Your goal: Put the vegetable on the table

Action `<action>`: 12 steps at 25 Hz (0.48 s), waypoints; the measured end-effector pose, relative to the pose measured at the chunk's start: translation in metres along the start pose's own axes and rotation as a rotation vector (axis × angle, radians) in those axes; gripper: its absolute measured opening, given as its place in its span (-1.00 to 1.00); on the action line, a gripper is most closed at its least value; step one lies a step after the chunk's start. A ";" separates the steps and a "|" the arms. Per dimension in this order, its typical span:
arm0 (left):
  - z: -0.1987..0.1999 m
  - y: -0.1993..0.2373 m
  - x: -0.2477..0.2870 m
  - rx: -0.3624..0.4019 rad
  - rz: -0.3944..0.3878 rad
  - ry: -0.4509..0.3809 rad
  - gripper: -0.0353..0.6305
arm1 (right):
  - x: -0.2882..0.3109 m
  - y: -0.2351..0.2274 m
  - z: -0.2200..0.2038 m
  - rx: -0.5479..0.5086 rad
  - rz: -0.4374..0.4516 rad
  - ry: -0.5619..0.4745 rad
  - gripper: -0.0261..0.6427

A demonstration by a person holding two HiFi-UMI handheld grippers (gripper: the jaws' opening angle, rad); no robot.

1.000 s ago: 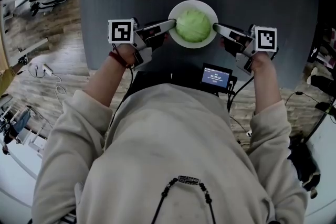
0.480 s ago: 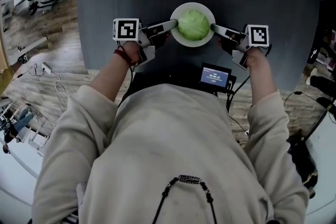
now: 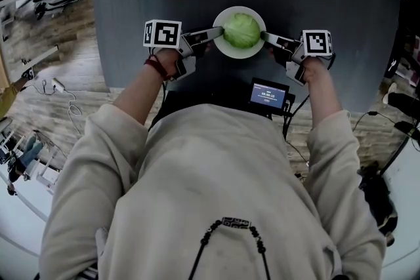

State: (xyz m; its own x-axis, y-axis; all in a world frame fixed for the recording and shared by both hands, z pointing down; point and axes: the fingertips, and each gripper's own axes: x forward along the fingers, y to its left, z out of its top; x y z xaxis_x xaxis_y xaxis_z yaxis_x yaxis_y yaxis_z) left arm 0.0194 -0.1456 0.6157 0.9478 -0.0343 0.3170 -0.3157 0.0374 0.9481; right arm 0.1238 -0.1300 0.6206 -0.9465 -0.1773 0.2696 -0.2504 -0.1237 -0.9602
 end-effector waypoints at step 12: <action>-0.012 0.018 0.002 -0.008 0.084 0.063 -0.43 | -0.007 -0.026 -0.004 0.021 -0.181 -0.006 -0.84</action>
State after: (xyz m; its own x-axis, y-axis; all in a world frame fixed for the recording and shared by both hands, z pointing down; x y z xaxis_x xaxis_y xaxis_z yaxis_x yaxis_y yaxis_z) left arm 0.0161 -0.1327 0.6330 0.9189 0.0320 0.3932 -0.3943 0.0454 0.9178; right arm 0.1361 -0.1220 0.6437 -0.8850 -0.1564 0.4386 -0.4123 -0.1743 -0.8942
